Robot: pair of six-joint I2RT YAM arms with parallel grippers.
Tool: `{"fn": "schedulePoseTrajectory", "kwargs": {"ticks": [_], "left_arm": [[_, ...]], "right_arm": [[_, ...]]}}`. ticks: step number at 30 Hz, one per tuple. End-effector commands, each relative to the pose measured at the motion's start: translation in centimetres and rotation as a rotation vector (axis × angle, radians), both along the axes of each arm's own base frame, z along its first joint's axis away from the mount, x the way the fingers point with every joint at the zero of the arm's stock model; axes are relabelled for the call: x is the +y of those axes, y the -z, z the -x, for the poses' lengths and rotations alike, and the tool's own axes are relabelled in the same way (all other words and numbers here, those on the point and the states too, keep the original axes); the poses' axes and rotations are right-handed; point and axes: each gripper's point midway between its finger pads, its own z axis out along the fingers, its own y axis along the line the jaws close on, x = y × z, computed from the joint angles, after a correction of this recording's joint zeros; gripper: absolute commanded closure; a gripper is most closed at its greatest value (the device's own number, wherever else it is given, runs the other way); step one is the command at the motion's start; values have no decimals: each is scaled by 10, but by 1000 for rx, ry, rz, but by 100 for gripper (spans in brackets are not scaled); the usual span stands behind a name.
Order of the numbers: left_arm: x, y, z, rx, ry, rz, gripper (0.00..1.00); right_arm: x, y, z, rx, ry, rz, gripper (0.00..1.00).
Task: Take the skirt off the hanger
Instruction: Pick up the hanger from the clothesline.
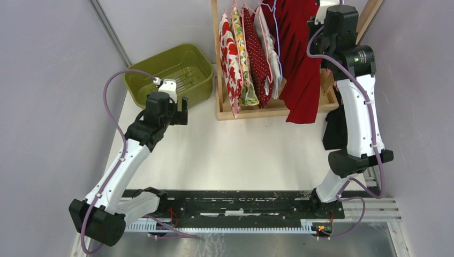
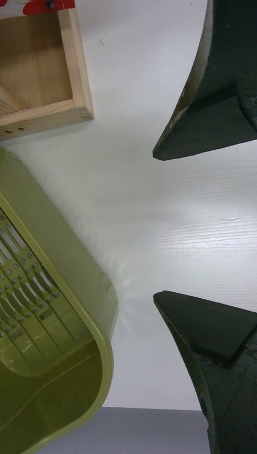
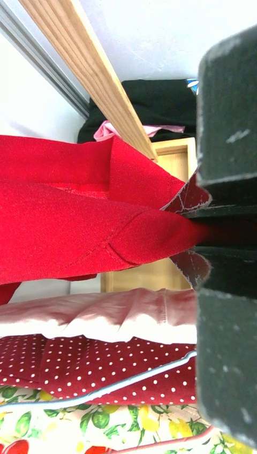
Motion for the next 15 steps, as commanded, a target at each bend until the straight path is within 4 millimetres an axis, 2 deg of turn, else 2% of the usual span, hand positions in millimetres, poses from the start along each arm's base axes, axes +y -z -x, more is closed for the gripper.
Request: {"fn": "schedulePoseTrajectory", "kwargs": {"ticks": [1,3,6,15], "left_arm": [[-1,-17,-7,-59,19,-8,1],[-1,-17,-7,-58,16,-10,1],[0,-14,-6,-51,14,-15,1],[-7,-11,-13,-31,51,-19,1]], "right_arm": [[-6,-99,8,-339,29,-70,99],[-4,-100,7,-340,25,-72,99],[-4,-90,11,-310,25,-53,99],[-9,-24,46,-135,9,-25,99]]}}
